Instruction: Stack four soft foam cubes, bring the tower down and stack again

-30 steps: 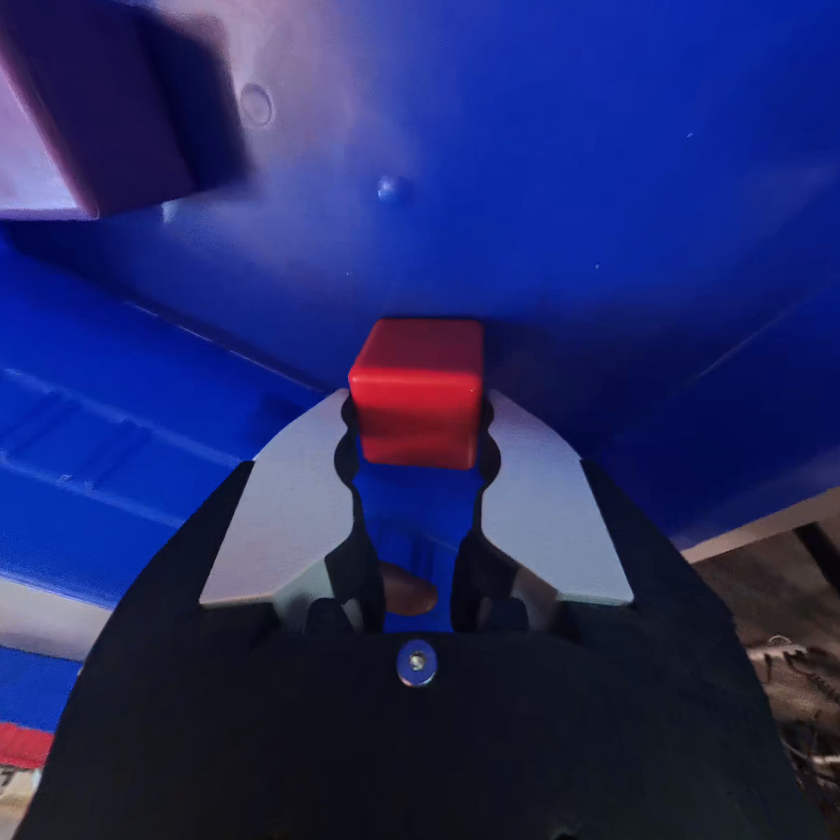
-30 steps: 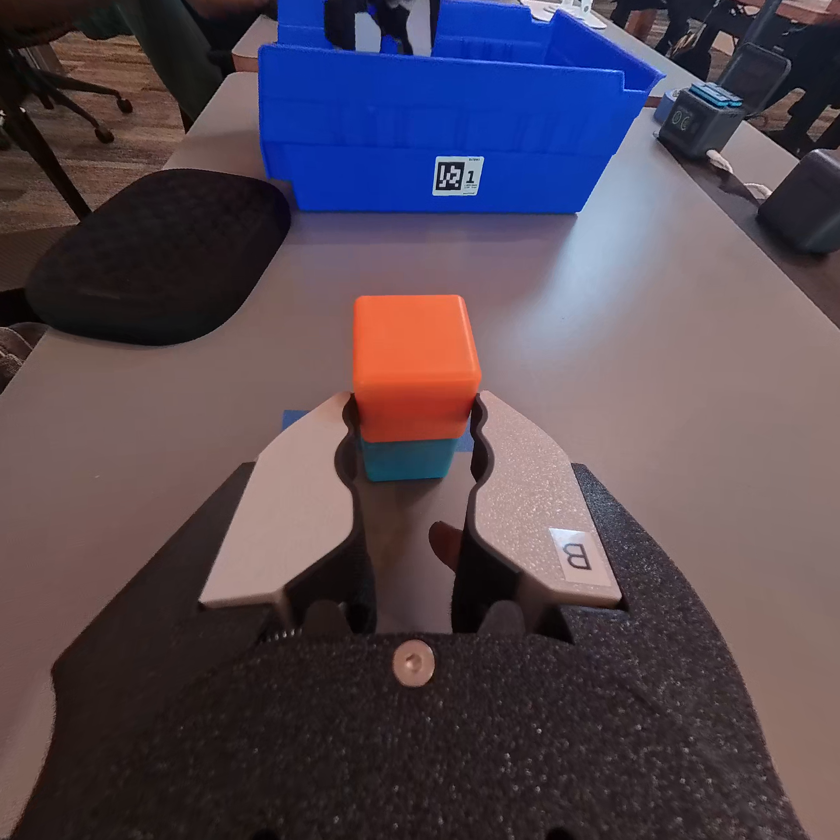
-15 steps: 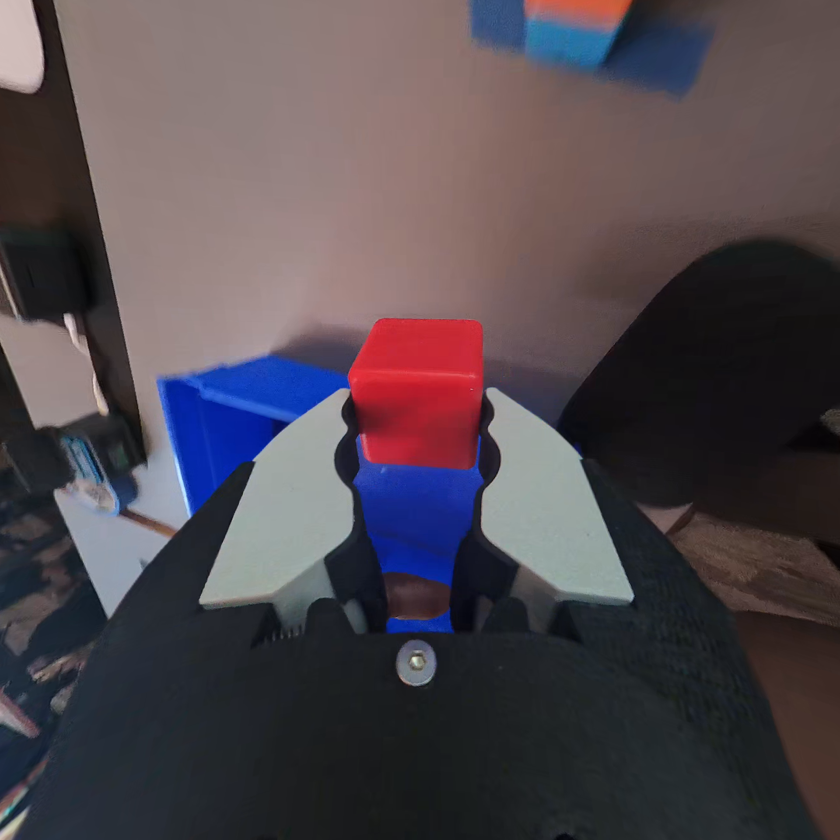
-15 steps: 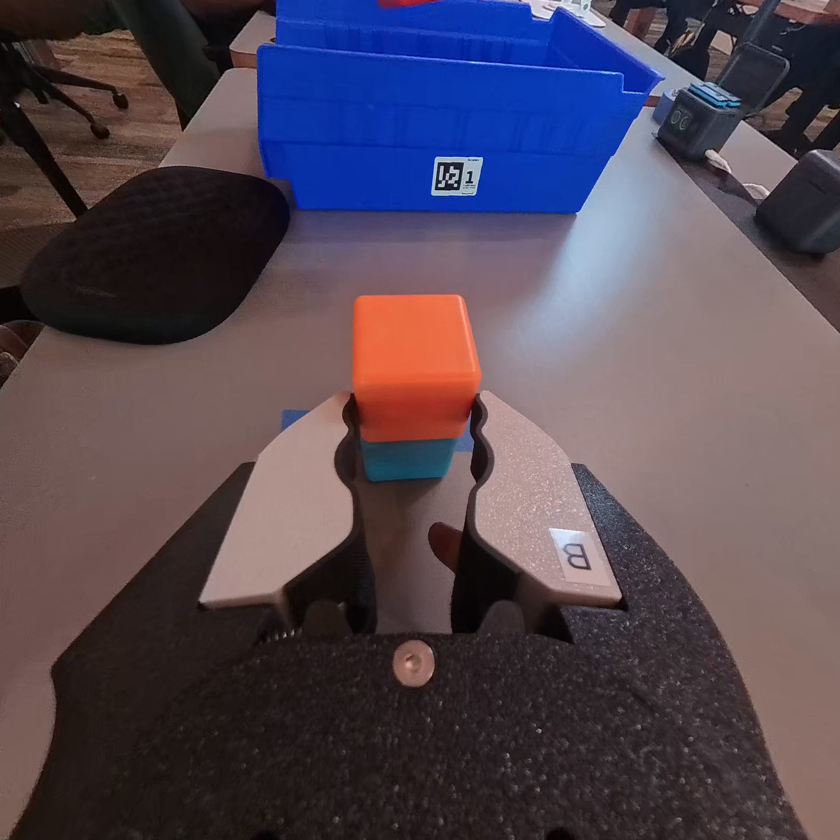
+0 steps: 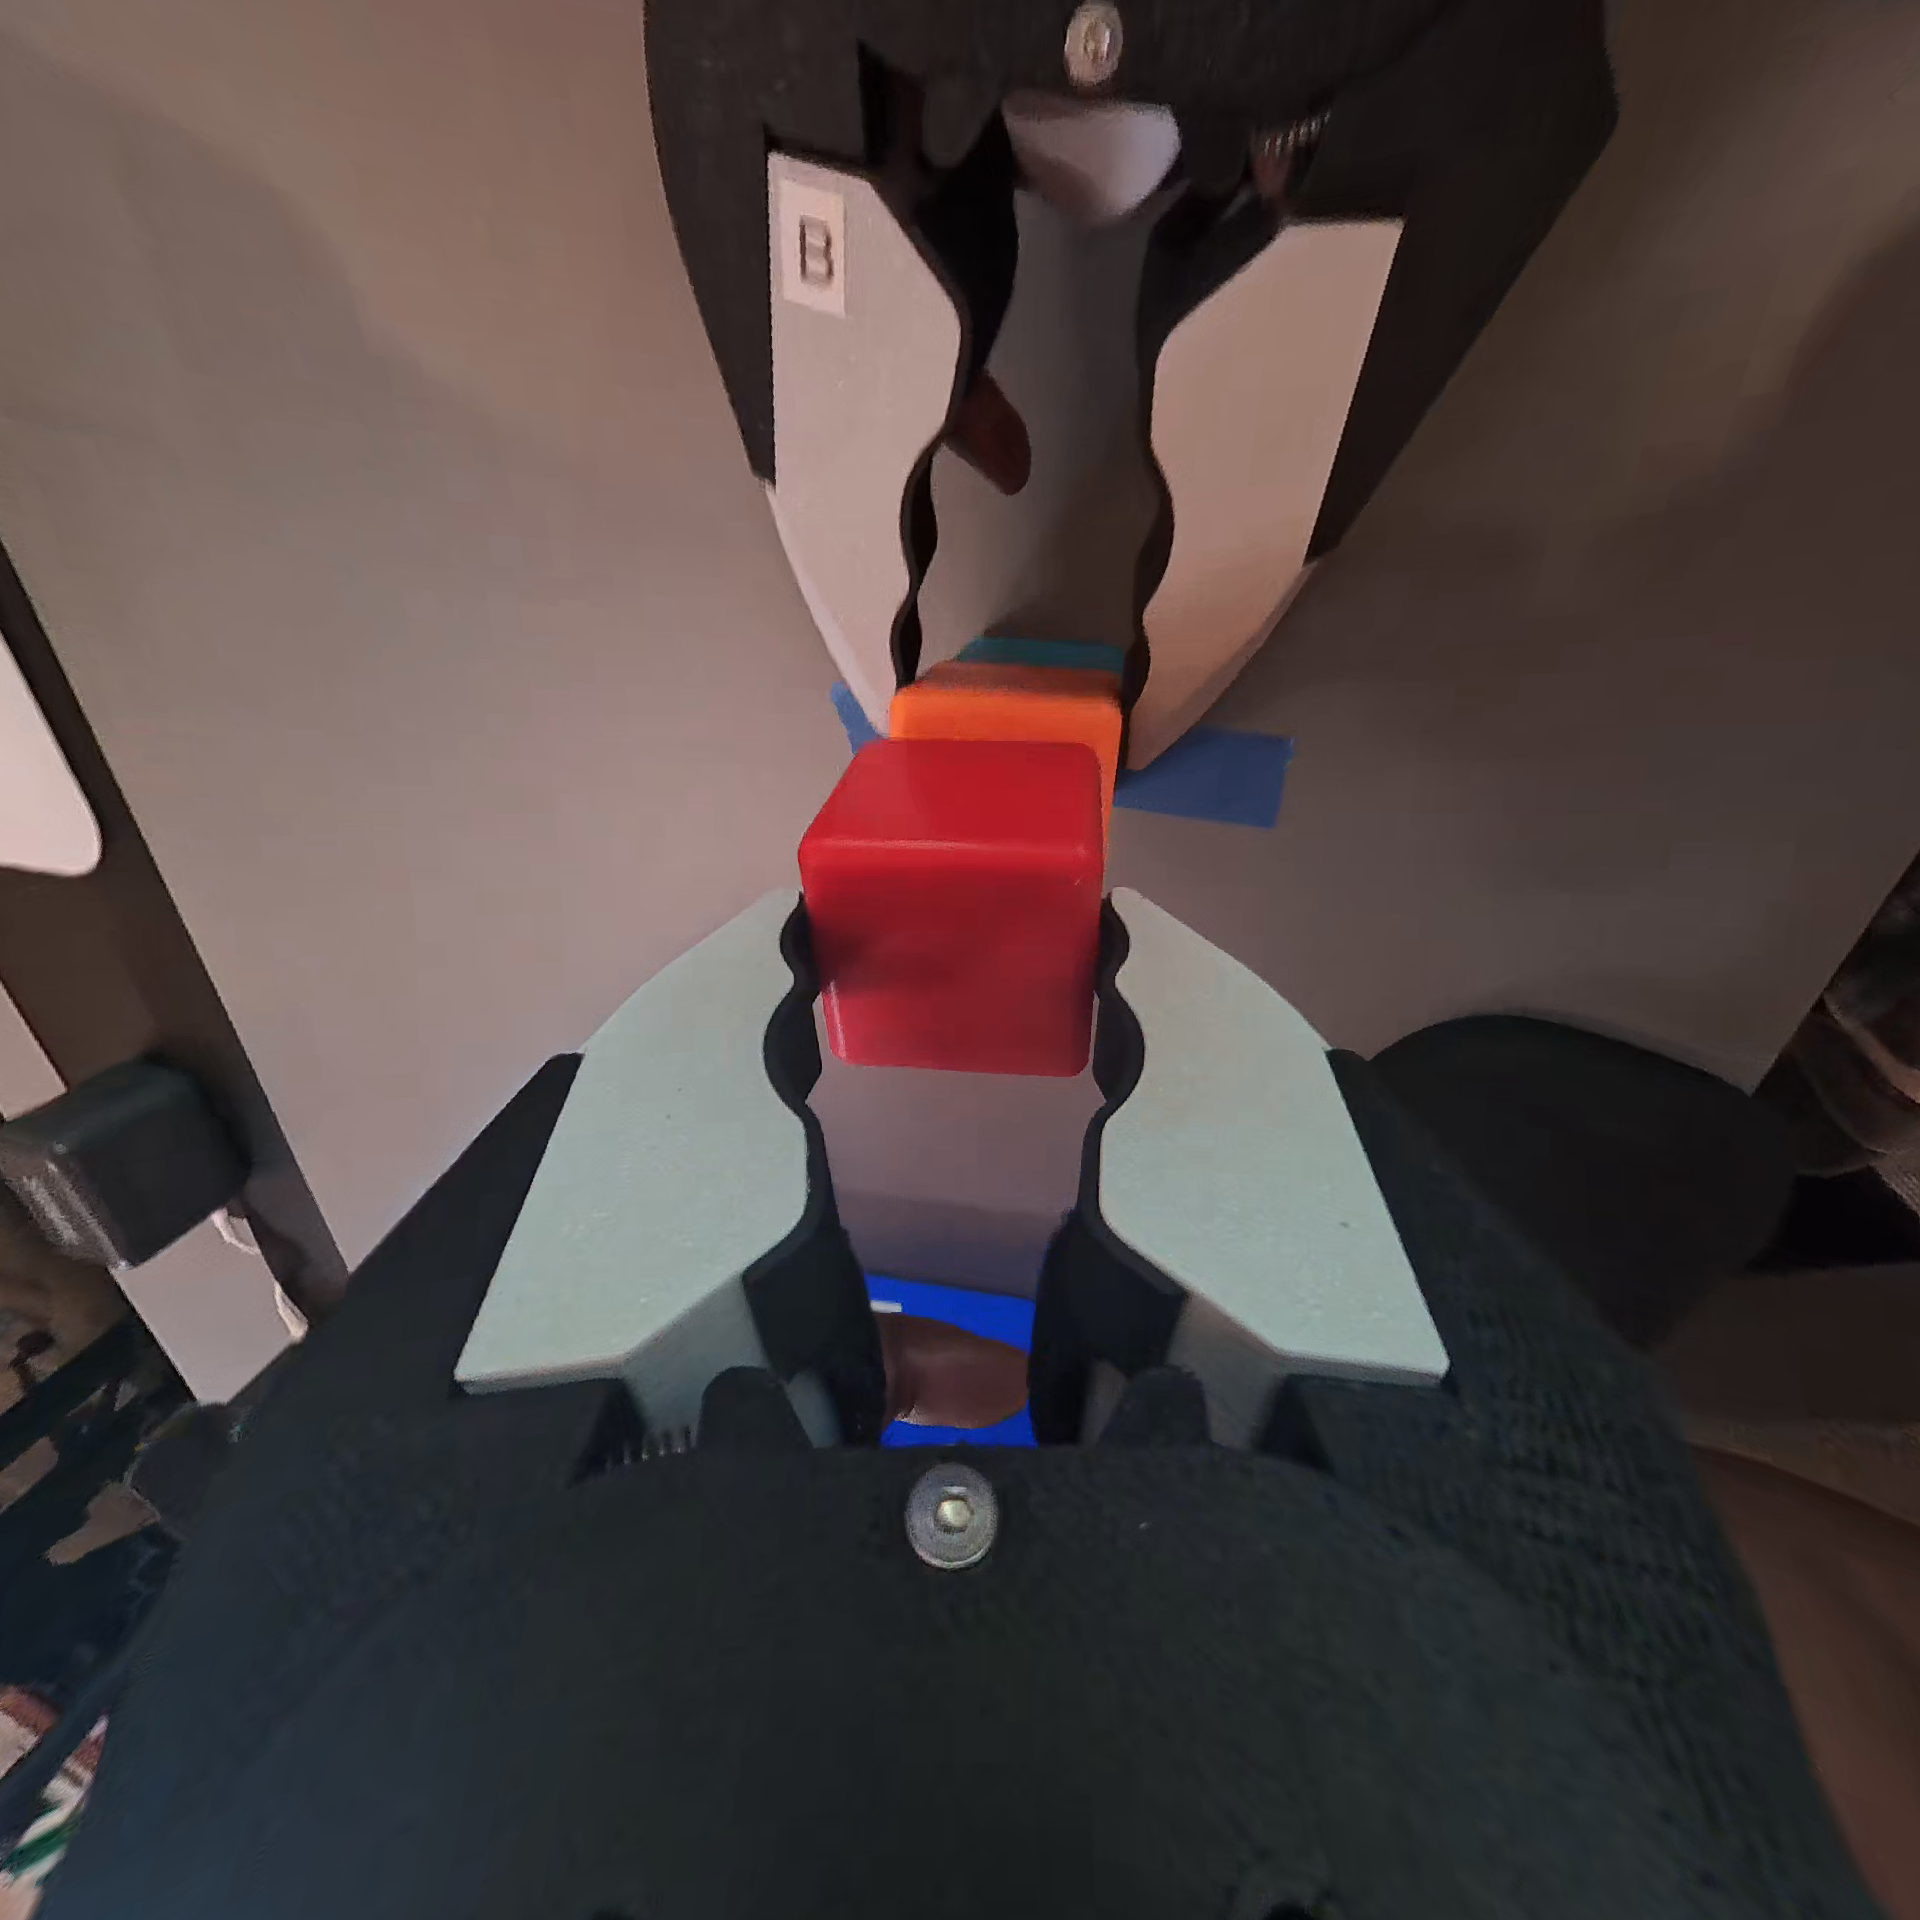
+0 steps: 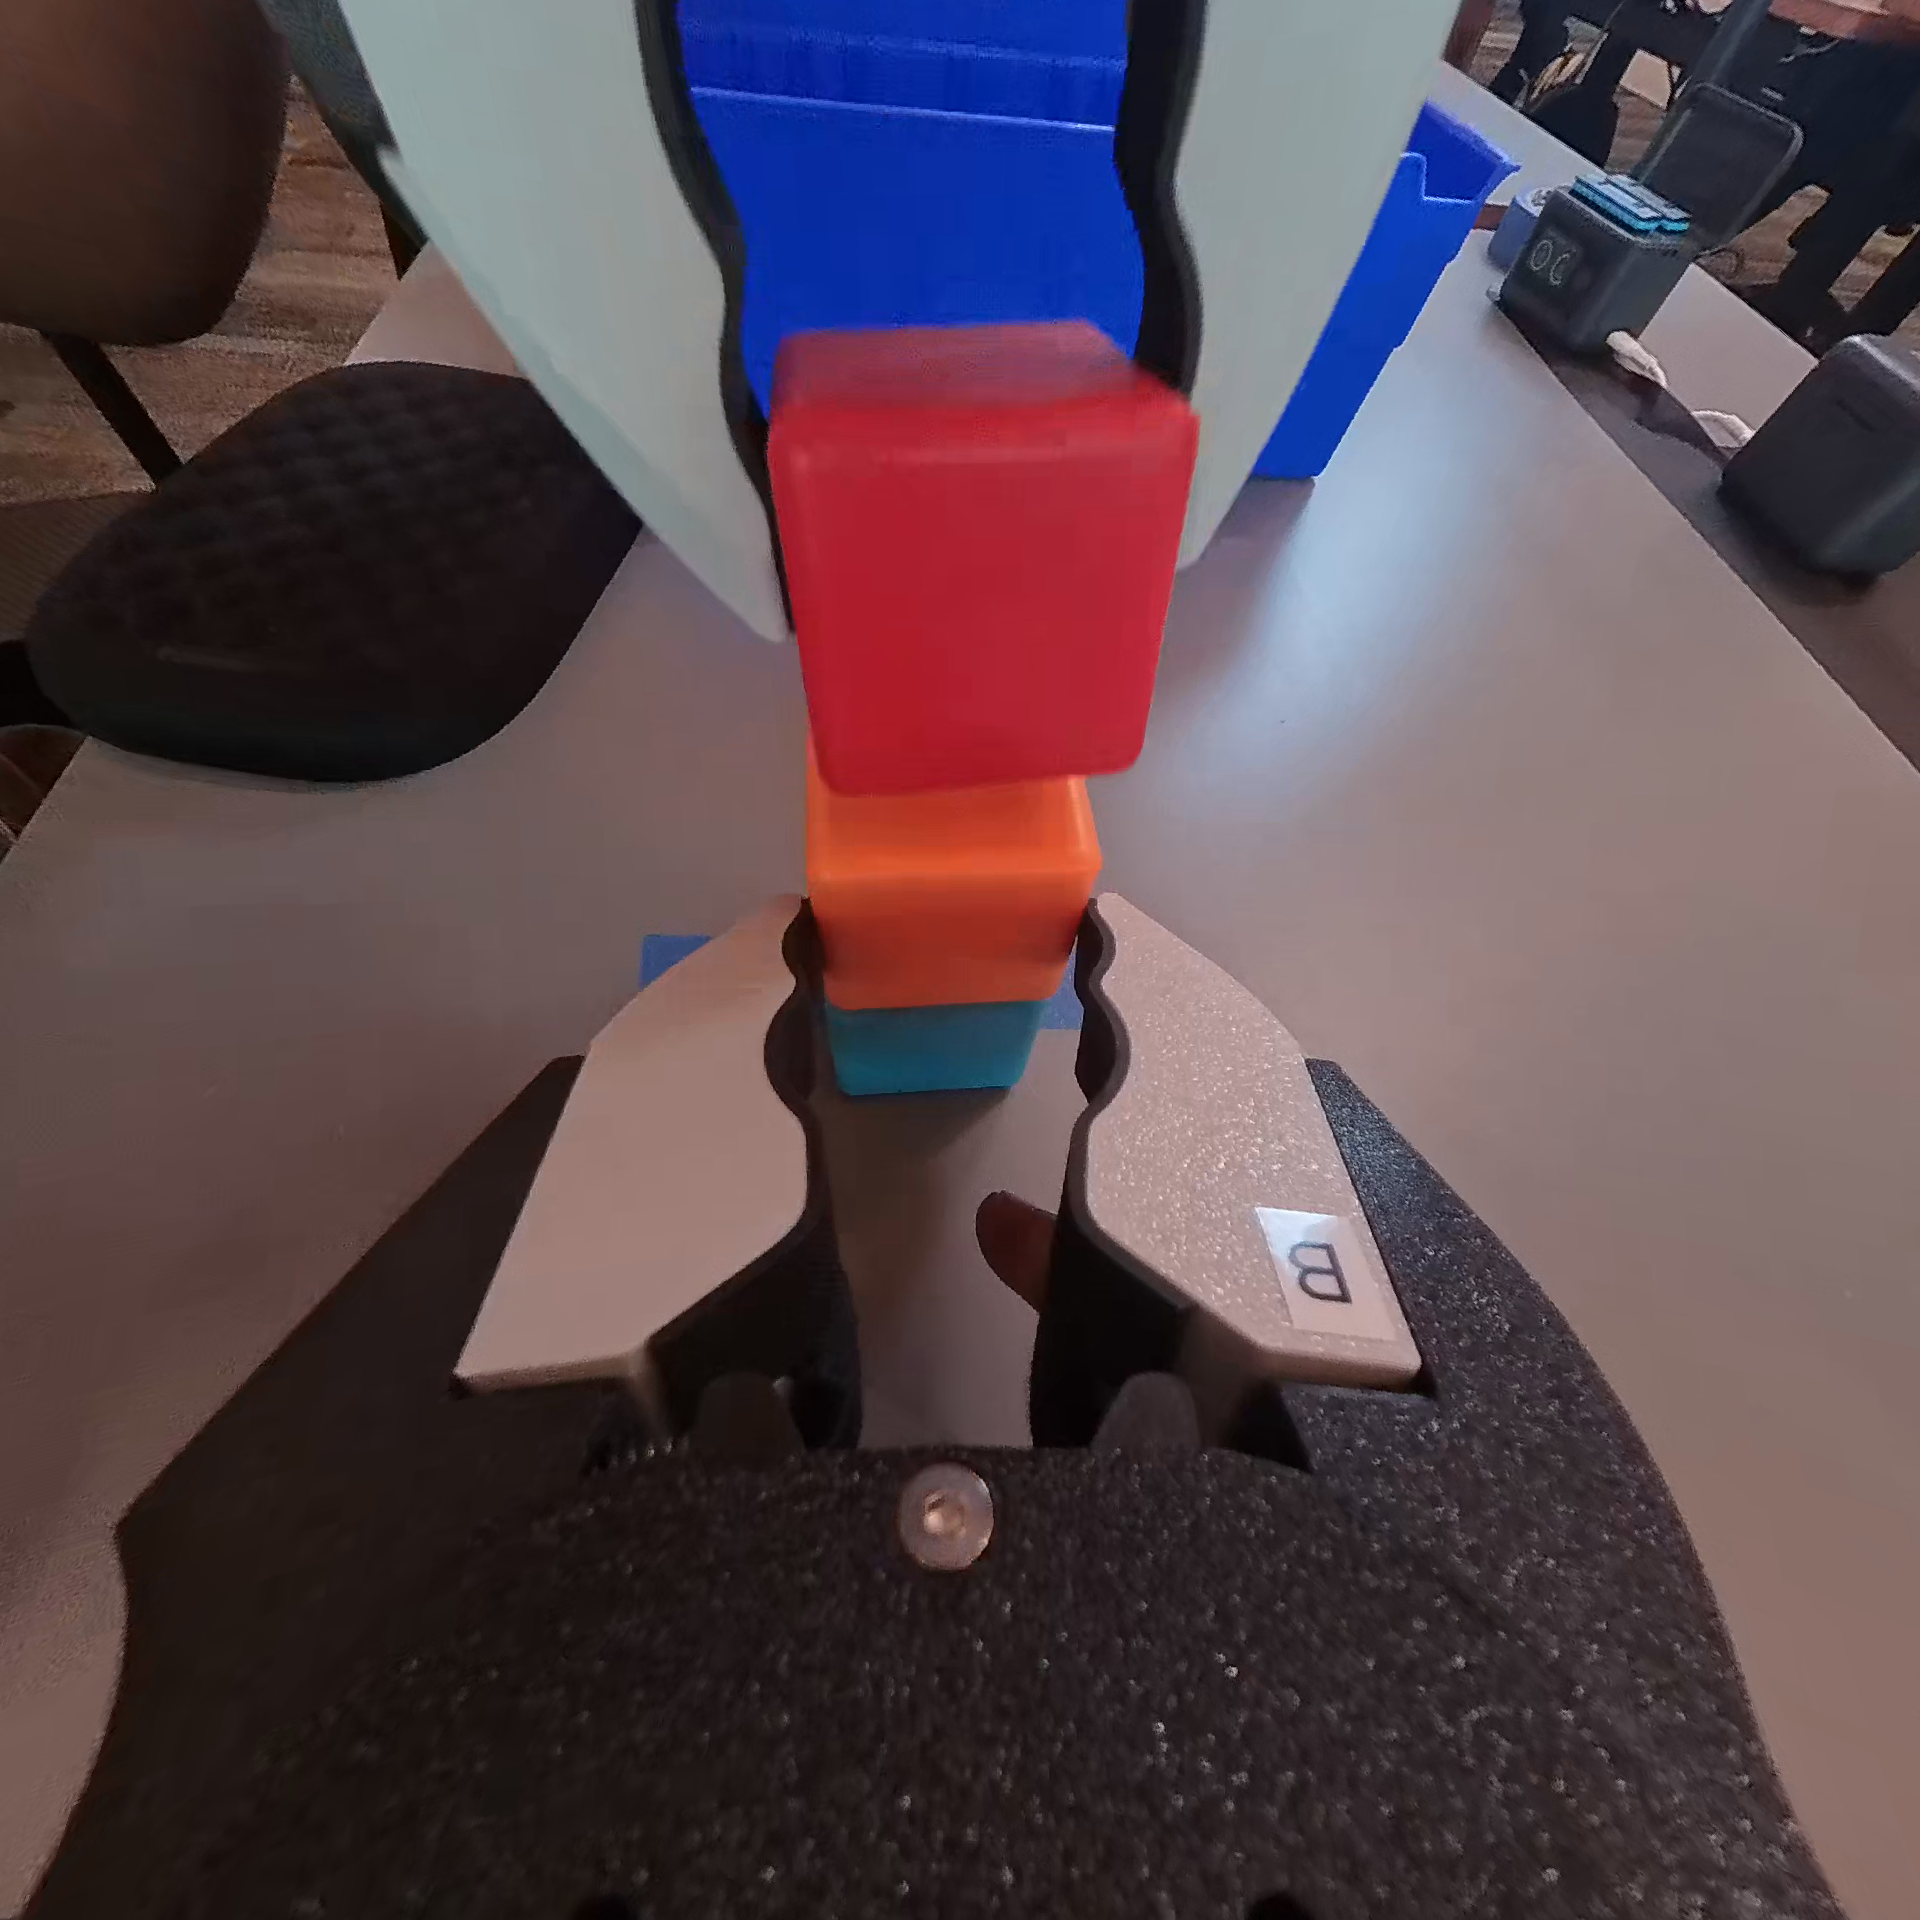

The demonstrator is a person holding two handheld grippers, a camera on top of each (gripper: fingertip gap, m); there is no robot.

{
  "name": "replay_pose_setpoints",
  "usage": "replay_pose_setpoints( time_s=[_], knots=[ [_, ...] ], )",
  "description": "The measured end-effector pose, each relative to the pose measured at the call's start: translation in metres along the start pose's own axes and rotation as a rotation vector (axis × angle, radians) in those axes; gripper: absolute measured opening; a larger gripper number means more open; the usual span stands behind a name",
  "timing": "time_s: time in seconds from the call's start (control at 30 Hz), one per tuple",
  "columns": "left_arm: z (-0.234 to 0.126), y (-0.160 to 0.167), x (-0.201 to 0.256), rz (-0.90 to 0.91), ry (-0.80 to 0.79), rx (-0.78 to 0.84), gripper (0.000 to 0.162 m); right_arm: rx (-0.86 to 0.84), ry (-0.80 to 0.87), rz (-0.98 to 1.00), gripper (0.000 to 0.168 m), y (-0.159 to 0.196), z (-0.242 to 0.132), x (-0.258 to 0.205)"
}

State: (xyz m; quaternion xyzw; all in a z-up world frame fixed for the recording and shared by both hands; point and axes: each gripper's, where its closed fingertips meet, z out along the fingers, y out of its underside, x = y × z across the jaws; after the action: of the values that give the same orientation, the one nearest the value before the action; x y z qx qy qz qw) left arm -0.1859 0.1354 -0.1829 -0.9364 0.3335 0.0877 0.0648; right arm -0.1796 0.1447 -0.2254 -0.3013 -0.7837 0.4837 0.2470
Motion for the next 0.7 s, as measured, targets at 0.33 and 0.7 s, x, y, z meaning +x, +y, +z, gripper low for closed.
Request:
replay_pose_setpoints(
  time_s=[0.33,0.7],
  knots=[
    [0.003,-0.005,0.000,0.044,0.041,-0.031,0.051,0.002,0.002,0.001,0.047,0.000,0.000,0.000],
    [0.011,-0.005,-0.002,0.023,0.059,-0.013,0.051,0.164,0.059,0.023,0.049,-0.034,-0.014,0.008]
  ],
)
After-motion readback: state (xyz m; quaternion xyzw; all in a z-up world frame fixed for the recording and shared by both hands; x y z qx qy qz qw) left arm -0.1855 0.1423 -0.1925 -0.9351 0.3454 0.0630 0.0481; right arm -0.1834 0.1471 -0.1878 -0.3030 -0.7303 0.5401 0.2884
